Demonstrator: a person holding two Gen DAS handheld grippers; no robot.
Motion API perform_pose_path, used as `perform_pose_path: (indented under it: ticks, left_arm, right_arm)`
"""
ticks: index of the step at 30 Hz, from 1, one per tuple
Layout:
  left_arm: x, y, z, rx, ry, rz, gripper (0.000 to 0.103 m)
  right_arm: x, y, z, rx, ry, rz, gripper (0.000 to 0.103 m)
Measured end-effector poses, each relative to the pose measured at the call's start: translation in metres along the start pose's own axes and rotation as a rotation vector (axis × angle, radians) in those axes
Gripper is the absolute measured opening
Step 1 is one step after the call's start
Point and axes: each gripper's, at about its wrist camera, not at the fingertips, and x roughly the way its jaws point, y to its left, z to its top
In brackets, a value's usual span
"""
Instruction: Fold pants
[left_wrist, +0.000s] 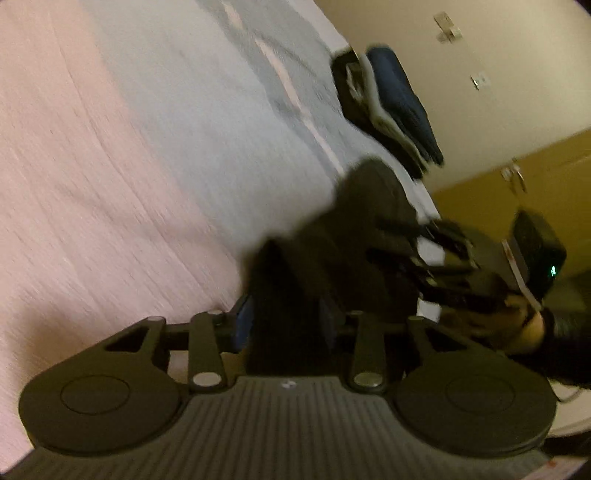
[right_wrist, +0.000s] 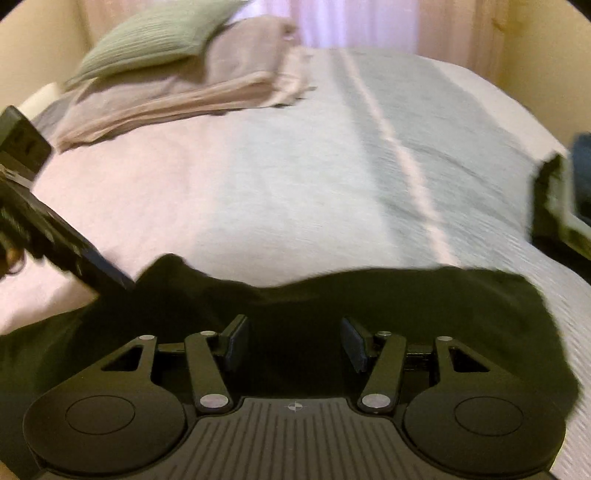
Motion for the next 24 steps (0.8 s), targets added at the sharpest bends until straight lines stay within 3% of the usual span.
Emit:
perform_pose_path:
  ticks: [1, 2, 5, 7, 10, 13, 17, 20, 24]
  left_arm:
    - [0.005, 0.000, -0.006, 0.002, 0.014, 0.006, 0.026]
    - [0.007, 0.000, -0.010, 0.013, 0.018, 0.018, 0.007]
    - [-0.005, 0.008, -0.021, -0.032, -0.042, 0.057, 0.001]
    - [-0.021, 0.020, -0.032, -0.080, -0.085, 0.099, 0.000]
    - [-0.034, 0.035, -0.047, -0.132, -0.088, 0.164, 0.000]
    - [-0.050, 0.032, -0.050, -0.155, -0.133, 0.176, 0.000]
    - [-0.053, 0.003, -0.045, -0.107, -0.174, 0.116, 0.000]
    - [-0.028, -0.020, -0.040, -0.037, -0.144, 0.041, 0.000]
    - [0.013, -0.008, -0.051, 0.020, -0.053, 0.170, 0.001]
  right_arm:
    - [0.007, 0.003, 0.000, -0.023, 0.001, -0.011, 0.052]
    - [0.014, 0.003, 0.000, -0.037, 0.008, -0.021, 0.052]
    - [0.029, -0.013, -0.004, -0.014, 0.038, -0.061, 0.052]
    - [0.033, -0.032, -0.011, 0.042, 0.068, -0.071, 0.052]
    - [0.031, -0.044, -0.016, 0.073, 0.098, -0.090, 0.052]
    - [0.020, -0.033, -0.007, 0.088, 0.094, -0.111, 0.052]
    - [0.010, 0.001, 0.007, 0.046, 0.009, -0.014, 0.052]
    - [0.028, 0.021, 0.006, -0.013, 0.023, 0.076, 0.052]
    - [0.058, 0.014, -0.010, -0.115, 0.068, 0.072, 0.048]
